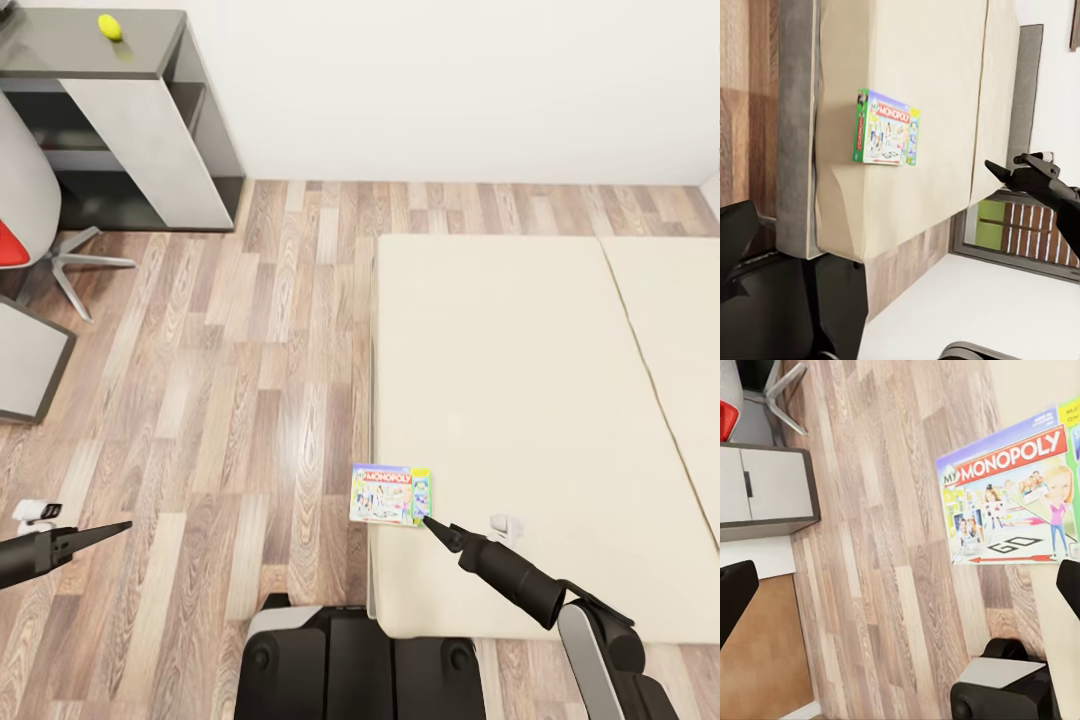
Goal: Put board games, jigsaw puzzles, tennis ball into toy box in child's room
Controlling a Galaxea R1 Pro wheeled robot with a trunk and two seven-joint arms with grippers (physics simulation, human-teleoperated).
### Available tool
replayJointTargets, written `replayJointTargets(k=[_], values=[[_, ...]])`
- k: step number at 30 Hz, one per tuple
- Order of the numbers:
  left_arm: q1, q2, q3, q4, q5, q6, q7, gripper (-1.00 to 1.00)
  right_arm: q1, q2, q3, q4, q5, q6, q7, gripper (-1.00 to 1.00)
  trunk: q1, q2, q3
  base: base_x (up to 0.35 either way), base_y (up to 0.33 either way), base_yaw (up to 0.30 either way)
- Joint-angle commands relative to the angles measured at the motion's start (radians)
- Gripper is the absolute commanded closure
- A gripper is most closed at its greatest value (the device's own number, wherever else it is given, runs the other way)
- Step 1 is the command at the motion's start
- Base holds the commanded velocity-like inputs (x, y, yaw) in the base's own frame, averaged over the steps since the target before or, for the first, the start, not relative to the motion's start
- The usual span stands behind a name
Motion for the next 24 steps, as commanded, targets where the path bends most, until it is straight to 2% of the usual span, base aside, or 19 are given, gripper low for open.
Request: replayJointTargets(k=[1, 24], values=[[0.000, 0.001, 0.000, 0.000, 0.000, 0.010, -0.004, -1.00, 0.000, 0.000, -0.002, 0.000, -0.003, 0.007, 0.003, -1.00, 0.001, -0.001, 0.001, 0.000, 0.000, 0.000], [0.000, 0.002, -0.002, 0.000, 0.000, 0.011, -0.004, -1.00, 0.000, -0.006, -0.002, 0.001, -0.003, 0.006, 0.003, -1.00, 0.001, -0.001, 0.038, 0.000, 0.000, 0.000]])
